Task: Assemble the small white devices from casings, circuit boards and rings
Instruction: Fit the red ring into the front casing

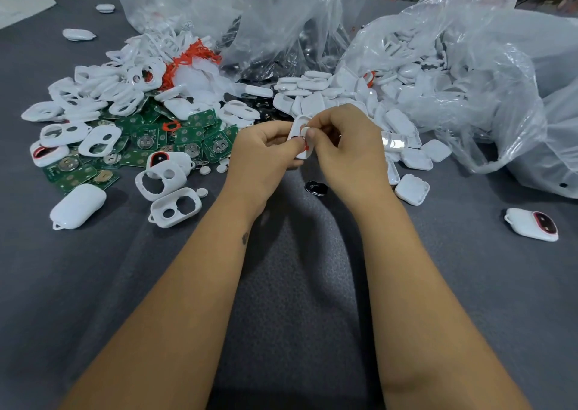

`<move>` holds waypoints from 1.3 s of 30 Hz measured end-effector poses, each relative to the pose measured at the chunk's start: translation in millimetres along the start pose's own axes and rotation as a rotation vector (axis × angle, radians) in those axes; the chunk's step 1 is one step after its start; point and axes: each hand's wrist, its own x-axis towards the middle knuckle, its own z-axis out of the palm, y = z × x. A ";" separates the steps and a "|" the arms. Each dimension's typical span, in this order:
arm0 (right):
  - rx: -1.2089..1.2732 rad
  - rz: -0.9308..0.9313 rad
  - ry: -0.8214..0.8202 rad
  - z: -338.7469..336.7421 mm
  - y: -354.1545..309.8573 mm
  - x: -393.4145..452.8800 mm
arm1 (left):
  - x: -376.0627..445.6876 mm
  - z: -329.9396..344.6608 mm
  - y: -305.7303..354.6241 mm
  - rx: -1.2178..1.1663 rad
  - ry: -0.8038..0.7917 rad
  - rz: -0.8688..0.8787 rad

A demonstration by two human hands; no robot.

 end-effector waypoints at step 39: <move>0.555 0.233 0.058 4.0 -12.6 -2.3 | -0.7 -11.6 9.9 -0.228 -0.050 -0.118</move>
